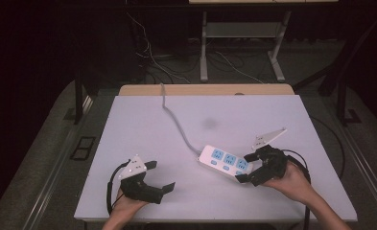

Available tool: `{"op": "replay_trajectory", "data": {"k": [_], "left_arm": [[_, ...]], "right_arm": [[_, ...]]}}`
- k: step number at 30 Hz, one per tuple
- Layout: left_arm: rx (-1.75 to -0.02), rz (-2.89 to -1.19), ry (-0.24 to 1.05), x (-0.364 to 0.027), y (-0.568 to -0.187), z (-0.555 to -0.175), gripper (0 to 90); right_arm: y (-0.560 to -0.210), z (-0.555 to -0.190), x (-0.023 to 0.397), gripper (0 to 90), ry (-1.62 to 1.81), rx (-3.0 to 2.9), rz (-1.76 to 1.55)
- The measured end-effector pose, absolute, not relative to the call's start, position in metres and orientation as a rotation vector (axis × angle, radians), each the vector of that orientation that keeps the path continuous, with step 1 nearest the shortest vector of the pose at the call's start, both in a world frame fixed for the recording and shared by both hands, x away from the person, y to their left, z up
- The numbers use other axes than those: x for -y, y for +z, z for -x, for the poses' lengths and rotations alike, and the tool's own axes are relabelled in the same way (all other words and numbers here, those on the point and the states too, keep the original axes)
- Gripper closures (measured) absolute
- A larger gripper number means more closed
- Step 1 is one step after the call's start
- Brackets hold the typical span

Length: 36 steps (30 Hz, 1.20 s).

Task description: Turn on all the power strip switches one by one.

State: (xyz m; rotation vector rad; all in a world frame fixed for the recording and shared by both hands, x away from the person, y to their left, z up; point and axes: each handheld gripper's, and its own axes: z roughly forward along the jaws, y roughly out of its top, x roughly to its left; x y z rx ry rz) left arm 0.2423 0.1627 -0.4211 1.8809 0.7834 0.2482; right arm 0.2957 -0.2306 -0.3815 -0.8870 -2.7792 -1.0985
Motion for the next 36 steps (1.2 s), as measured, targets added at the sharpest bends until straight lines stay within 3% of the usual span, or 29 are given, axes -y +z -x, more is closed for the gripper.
{"op": "replay_trajectory", "data": {"k": [5,11,12,13,19,36], "left_arm": [[-0.784,-1.88,0.248,-0.163,-0.421,-0.242,0.0],[-0.783,-1.88,0.248,-0.163,-0.421,-0.242,0.0],[-0.783,-1.88,0.248,-0.163,-0.421,-0.242,0.0],[-0.783,-1.88,0.249,-0.163,-0.421,-0.242,0.0],[-0.782,-1.881,0.248,-0.163,-0.421,-0.243,0.0],[-0.783,-1.879,0.247,-0.164,-0.422,-0.243,0.0]], "right_arm": [[-0.378,-0.3,0.228,32.3,-1.057,2.795,0.881],[-0.379,-0.304,0.227,60.5,-1.012,2.82,0.859],[-0.379,-0.304,0.227,60.5,-1.012,2.82,0.859],[-0.38,-0.305,0.227,68.5,-1.001,2.819,0.844],[-0.385,-0.307,0.224,88.8,-0.971,2.827,0.81],[-0.395,-0.315,0.221,89.7,-0.936,2.841,0.784]]}}
